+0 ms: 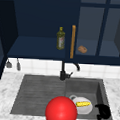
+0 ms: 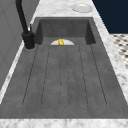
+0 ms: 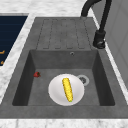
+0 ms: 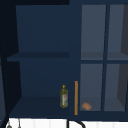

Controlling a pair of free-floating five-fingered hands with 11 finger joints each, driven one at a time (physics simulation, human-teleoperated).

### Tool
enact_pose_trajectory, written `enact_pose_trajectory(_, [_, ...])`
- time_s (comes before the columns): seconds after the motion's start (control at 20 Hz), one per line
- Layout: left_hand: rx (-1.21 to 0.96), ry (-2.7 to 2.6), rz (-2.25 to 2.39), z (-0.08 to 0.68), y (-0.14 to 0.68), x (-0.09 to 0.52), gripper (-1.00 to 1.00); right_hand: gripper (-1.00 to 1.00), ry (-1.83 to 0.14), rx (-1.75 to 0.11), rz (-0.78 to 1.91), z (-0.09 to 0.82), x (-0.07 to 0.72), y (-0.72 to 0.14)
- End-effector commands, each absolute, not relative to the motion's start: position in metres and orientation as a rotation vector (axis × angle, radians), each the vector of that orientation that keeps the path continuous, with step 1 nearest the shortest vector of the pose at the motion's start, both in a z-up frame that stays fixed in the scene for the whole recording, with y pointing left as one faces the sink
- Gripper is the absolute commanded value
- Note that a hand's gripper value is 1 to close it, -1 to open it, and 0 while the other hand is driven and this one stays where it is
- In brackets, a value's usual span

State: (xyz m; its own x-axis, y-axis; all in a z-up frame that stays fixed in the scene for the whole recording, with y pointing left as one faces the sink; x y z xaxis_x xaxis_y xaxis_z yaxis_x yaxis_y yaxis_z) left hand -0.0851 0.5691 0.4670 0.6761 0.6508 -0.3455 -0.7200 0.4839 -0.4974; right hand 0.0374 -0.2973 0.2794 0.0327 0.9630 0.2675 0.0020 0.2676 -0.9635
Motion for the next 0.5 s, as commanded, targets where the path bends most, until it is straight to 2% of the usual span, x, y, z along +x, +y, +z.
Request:
enact_pose_trajectory(0.0, [-0.658, 0.251, 0.877, 0.461, 0.559, -0.074, -1.0, 0.0, -1.3, -1.021, 0.986, 0.279, 0.037, -0.297])
enact_pose_trajectory(0.45, [-0.663, 0.311, 0.918, 0.458, 0.546, -0.062, -1.0, 0.0, -1.3, -1.021, 0.986, 0.279, 0.037, -0.297])
